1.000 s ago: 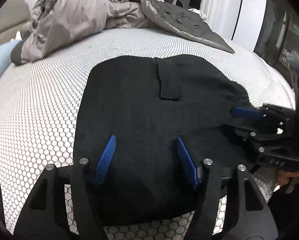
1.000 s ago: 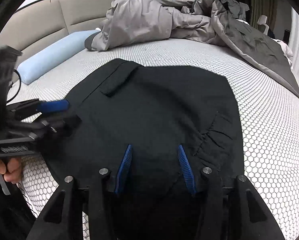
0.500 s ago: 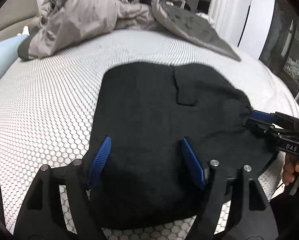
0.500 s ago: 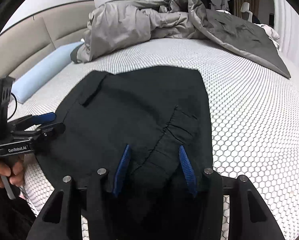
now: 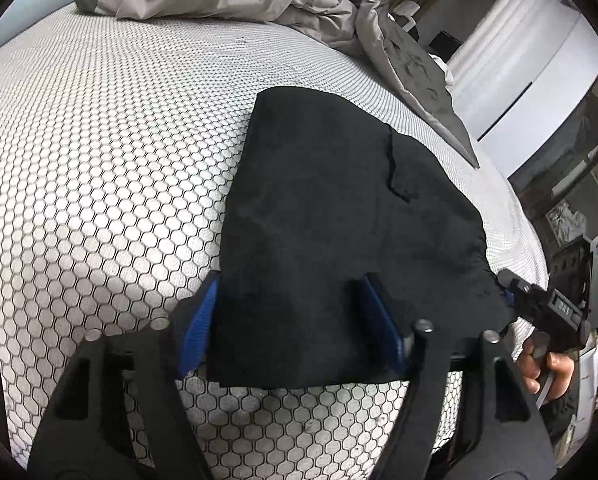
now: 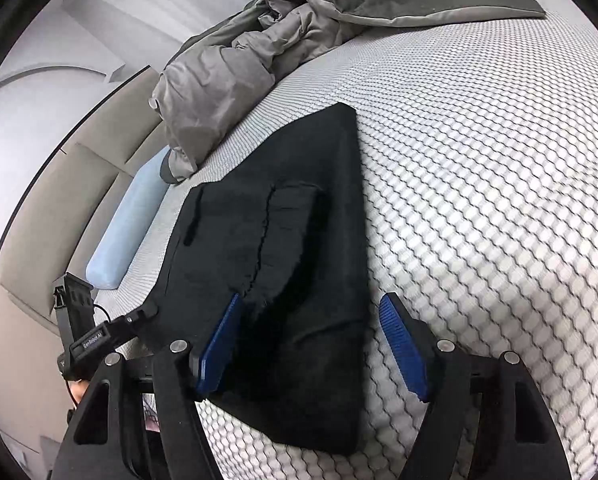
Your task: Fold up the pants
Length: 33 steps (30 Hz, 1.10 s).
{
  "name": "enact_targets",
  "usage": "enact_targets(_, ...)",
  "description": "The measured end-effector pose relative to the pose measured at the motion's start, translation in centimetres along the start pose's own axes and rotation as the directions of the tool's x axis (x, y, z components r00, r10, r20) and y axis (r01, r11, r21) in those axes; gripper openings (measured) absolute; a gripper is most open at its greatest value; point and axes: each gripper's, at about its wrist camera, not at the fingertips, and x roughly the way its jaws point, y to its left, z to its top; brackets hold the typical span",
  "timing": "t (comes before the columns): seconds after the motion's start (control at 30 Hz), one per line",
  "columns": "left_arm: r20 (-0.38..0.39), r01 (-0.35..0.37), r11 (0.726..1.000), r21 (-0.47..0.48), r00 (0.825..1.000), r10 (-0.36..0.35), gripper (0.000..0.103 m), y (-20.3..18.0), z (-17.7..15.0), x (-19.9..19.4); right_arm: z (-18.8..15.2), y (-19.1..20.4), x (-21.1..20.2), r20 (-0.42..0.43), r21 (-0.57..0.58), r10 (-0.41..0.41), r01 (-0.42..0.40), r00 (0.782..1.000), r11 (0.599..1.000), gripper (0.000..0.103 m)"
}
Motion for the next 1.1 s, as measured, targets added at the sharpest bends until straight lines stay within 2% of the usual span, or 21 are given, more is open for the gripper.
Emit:
enact_targets(0.13,0.018,-0.022,1.000,0.017,1.000,0.022,0.053,-0.4,0.3,0.2,-0.3,1.4,1.1,0.016,-0.032,-0.069,0.069,0.998,0.997,0.048)
enact_targets(0.2,0.038,-0.043,0.999,0.022,0.998,0.042,0.049,-0.4,1.0,0.4,0.0,2.1,1.4,0.038,-0.057,-0.078,0.080,0.996,0.995,0.036)
enact_targets(0.27,0.044,-0.071,0.997,0.021,0.997,0.070,0.049,-0.4,1.6,0.9,0.6,3.2,2.1,0.052,-0.090,-0.088,0.092,0.995,0.992,0.030)
enact_targets(0.37,0.044,-0.108,0.994,0.019,0.993,0.107,0.049,-0.3,2.3,1.8,1.6,3.8,3.7,0.059,-0.120,-0.128,0.135,0.990,0.984,0.030)
enact_targets(0.43,0.053,-0.130,0.991,0.023,0.990,0.129,0.054,-0.6,2.3,1.8,1.8,3.6,4.1,0.060,-0.110,-0.141,0.147,0.988,0.983,0.031)
enact_targets(0.47,0.059,-0.142,0.989,0.027,0.988,0.141,0.055,-0.7,2.3,1.7,1.8,3.3,4.0,0.053,-0.093,-0.134,0.138,0.990,0.986,0.034)
enact_targets(0.5,0.069,-0.157,0.987,0.037,0.986,0.154,0.056,-0.9,2.2,1.5,2.0,3.0,3.9,0.047,-0.076,-0.128,0.131,0.991,0.989,0.043)
enact_targets(0.57,0.095,-0.177,0.983,0.053,0.981,0.172,0.056,-1.1,1.8,0.6,1.9,2.3,3.2,0.040,-0.042,-0.140,0.142,0.989,0.989,0.053)
enact_targets(0.6,0.112,-0.179,0.982,0.057,0.979,0.172,0.056,-1.3,1.5,0.0,1.8,2.0,2.7,0.049,-0.032,-0.142,0.143,0.989,0.989,0.053)
enact_targets(0.7,0.149,-0.168,0.984,0.068,0.976,0.156,0.065,-1.5,0.4,-1.7,1.0,1.3,0.2,0.094,-0.014,-0.137,0.139,0.986,0.990,0.053)
enact_targets(0.8,0.171,-0.178,0.977,0.118,0.973,0.156,0.070,-2.4,-0.5,-2.4,-0.2,1.1,-2.3,0.143,-0.021,-0.089,0.093,0.986,0.995,0.053)
enact_targets(0.87,0.173,-0.188,0.970,0.153,0.972,0.161,0.071,-3.1,-1.0,-2.5,-0.5,1.9,-2.7,0.150,-0.079,-0.037,0.049,0.988,0.996,0.053)
enact_targets(0.97,0.171,-0.195,0.964,0.181,0.971,0.164,0.072,-3.9,-1.2,-2.3,-1.2,4.0,-2.1,0.130,-0.191,-0.005,0.030,0.991,0.981,0.052)
enact_targets(1.0,0.171,-0.198,0.961,0.192,0.971,0.166,0.075,-4.1,-1.2,-2.2,-1.4,4.6,-1.9,0.123,-0.217,0.011,0.016,0.992,0.976,0.052)
enact_targets(1.07,0.165,-0.205,0.957,0.206,0.971,0.173,0.078,-4.5,-1.2,-1.5,-1.8,6.0,-1.1,0.100,-0.272,0.005,0.022,0.995,0.962,0.052)
enact_targets(1.1,0.152,-0.220,0.950,0.220,0.970,0.190,0.080,-4.5,-1.4,-1.2,-2.0,6.2,-0.4,0.077,-0.290,-0.023,0.045,0.997,0.956,0.052)
